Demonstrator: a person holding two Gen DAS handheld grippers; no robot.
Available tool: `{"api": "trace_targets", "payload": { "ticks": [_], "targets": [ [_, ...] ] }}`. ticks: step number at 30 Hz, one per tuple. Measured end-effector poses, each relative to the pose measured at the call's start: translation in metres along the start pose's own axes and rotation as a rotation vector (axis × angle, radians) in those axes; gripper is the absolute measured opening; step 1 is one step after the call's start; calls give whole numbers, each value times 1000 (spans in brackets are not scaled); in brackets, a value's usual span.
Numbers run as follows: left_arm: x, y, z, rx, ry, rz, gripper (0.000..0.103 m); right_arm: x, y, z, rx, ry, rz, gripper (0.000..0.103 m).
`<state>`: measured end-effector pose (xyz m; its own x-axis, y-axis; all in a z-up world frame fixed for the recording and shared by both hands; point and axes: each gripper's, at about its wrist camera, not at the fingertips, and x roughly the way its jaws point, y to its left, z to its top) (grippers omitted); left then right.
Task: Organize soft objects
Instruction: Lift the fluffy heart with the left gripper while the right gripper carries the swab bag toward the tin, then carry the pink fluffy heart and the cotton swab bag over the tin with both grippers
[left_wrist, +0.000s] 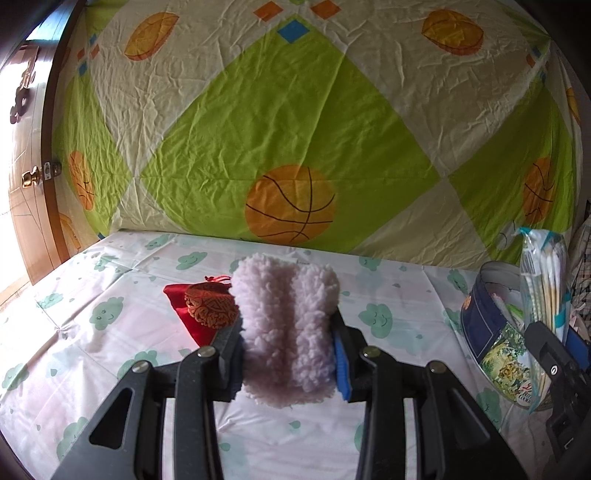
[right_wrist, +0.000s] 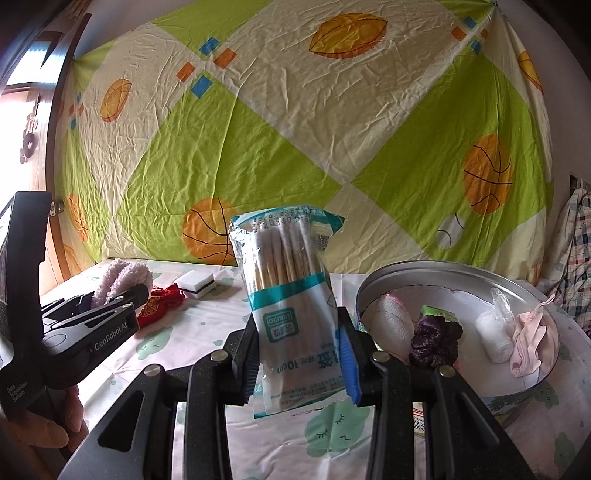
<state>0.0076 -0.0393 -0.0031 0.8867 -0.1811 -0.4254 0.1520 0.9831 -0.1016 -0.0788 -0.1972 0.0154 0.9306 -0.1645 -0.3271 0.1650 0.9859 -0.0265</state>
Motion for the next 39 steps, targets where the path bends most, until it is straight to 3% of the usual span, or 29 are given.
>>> {"api": "trace_targets", "payload": {
  "ticks": [39],
  "targets": [
    [-19,-98,9,72,-23,-116,37,-29,-86,7,41,-74,-118,39]
  ]
}}
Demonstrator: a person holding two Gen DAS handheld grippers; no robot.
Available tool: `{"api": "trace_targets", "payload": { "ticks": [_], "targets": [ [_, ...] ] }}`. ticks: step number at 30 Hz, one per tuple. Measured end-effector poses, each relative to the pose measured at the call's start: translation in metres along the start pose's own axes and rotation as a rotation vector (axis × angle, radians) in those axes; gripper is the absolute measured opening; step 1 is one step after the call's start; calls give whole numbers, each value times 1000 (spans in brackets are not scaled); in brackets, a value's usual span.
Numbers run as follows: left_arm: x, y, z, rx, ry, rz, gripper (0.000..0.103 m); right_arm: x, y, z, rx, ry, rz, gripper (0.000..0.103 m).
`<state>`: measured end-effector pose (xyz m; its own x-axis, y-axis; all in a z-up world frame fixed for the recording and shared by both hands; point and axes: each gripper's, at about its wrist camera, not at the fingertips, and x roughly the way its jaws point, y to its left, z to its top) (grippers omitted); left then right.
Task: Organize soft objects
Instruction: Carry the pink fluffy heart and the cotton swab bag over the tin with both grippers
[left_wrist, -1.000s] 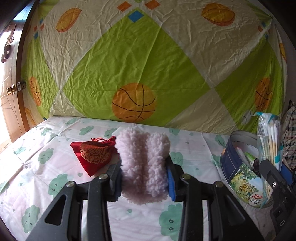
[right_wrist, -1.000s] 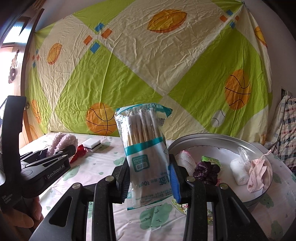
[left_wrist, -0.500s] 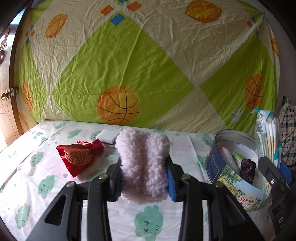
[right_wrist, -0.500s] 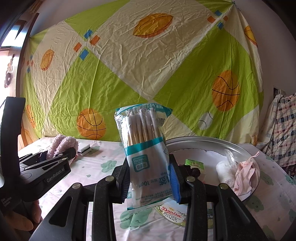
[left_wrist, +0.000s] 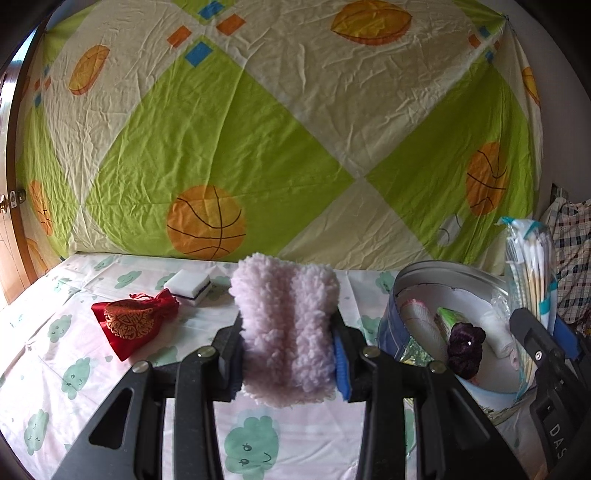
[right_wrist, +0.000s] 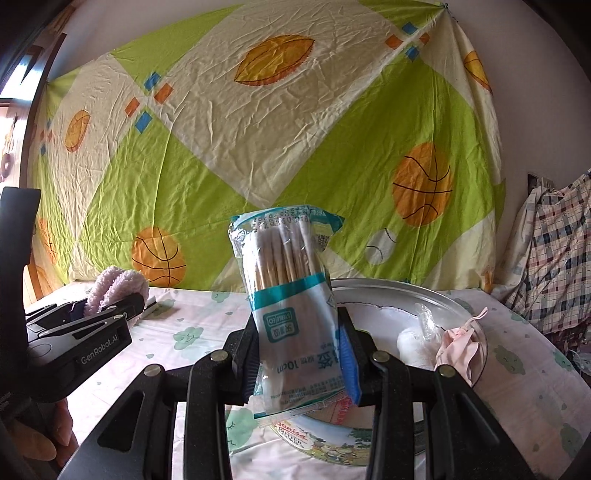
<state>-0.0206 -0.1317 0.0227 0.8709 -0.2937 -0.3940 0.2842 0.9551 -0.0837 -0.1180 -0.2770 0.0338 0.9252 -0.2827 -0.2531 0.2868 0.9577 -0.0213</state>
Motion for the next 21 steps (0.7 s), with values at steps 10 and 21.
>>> {"api": "trace_targets", "payload": {
  "ticks": [10,21],
  "targets": [
    [0,-23,4,22,-9,-22,37,0,-24,2,10,-7,-37,39],
    [-1,-47,9,43,-20,-54,37,1,-48,5,26,-13,-78,39]
  ]
}}
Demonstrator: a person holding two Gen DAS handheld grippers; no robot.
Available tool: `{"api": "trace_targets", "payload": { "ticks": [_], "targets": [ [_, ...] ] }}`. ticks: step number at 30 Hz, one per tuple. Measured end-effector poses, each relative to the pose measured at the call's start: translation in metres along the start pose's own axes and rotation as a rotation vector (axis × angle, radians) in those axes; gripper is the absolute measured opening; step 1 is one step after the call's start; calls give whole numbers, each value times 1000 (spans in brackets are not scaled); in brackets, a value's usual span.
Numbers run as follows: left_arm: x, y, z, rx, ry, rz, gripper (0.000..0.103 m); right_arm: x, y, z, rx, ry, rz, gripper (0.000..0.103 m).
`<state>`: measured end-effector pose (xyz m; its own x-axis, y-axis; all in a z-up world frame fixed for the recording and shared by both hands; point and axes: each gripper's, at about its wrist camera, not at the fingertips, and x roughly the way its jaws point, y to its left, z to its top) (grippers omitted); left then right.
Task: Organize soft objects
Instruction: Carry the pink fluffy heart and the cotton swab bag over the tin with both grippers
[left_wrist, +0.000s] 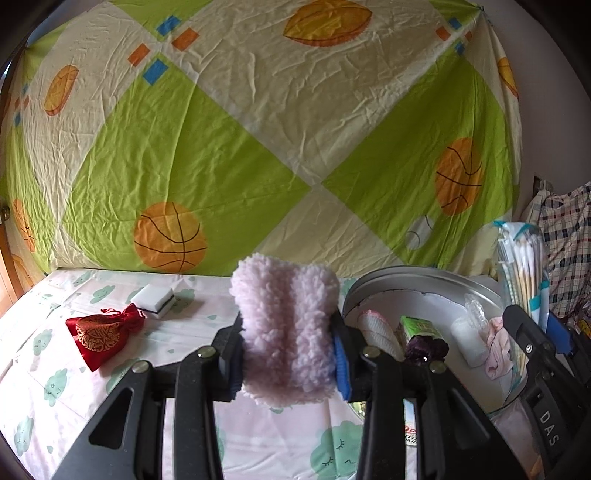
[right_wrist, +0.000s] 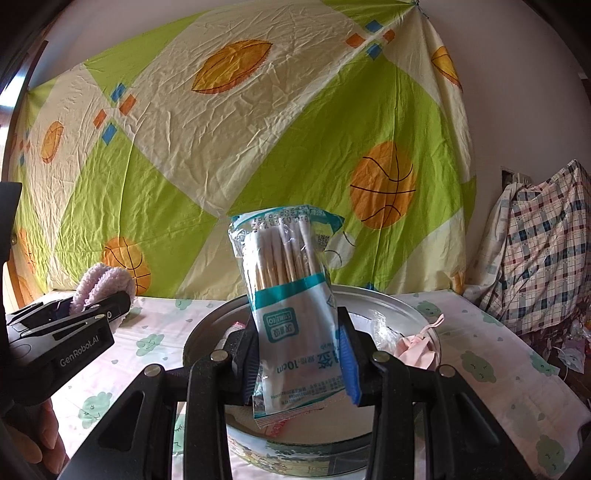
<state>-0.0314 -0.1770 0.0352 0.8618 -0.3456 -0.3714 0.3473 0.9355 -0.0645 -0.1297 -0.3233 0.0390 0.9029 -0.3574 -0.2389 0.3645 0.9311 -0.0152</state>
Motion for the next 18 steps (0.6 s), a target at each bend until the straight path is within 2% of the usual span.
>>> {"api": "trace_targets", "payload": {
  "ticks": [18],
  "targets": [
    [14,-46,7,28,10,-63,37,8,-42,9,39,-6,-75,39]
  ]
}}
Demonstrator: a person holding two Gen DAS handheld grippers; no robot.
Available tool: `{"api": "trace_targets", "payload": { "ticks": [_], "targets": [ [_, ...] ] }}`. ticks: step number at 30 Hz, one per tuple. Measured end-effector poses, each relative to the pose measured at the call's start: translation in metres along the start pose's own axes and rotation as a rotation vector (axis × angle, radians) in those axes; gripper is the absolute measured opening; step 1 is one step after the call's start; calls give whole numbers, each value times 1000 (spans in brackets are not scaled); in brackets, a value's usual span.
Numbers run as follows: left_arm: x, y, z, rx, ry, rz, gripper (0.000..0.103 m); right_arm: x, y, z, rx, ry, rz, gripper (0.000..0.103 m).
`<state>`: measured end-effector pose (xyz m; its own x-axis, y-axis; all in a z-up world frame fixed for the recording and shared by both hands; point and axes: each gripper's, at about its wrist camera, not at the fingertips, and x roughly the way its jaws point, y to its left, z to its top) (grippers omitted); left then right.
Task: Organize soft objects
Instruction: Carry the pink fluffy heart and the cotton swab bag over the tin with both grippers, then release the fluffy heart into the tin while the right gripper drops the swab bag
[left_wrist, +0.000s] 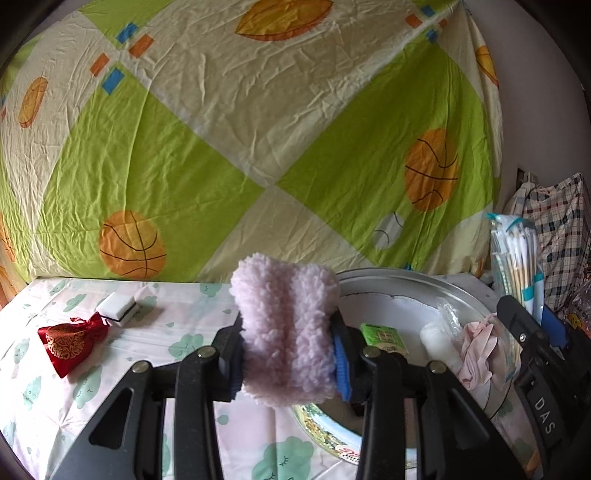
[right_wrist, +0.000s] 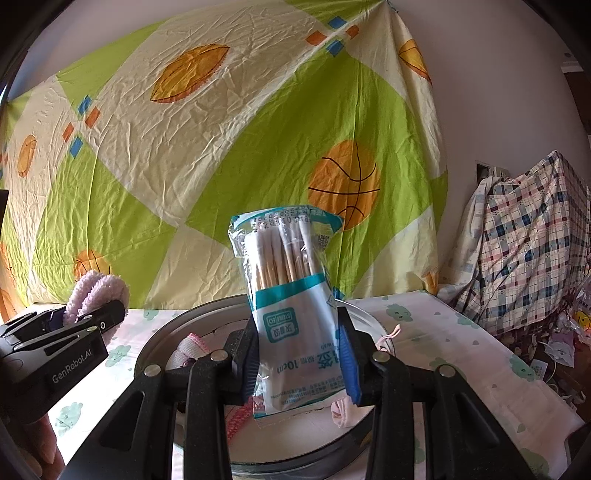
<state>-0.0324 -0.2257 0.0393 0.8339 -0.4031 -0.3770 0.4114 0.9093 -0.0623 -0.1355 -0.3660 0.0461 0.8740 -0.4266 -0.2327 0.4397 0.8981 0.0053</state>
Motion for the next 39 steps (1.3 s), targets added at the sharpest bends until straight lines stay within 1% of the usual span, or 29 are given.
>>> {"api": "trace_targets", "payload": {
  "ticks": [5,10,15,18,22,25,29,34,39],
  "targets": [
    [8,-12,3,8,5,-16,37,5,-9,3,2,-3,-26,39],
    [18,-26,4,18,31,-43,37,15,-21,6,5,-2,-87,39],
    [25,-46,2,52,57,-55,37,30,-28,6,-5,22,-122,39],
    [29,-54,3,58,66,-58,37,38,-28,4,-33,35,-136,39],
    [36,-61,5,68,92,-52,37,47,-28,1,-54,56,-136,40],
    [42,-68,6,89,117,-34,37,53,-27,0,-75,68,-142,40],
    [50,-73,4,102,144,-23,37,60,-32,0,-71,96,-146,40],
    [62,-73,4,101,200,-9,37,71,-36,-3,-67,144,-149,40],
    [74,-76,1,125,255,10,37,73,-34,-5,-89,163,-143,40]
  ]
}}
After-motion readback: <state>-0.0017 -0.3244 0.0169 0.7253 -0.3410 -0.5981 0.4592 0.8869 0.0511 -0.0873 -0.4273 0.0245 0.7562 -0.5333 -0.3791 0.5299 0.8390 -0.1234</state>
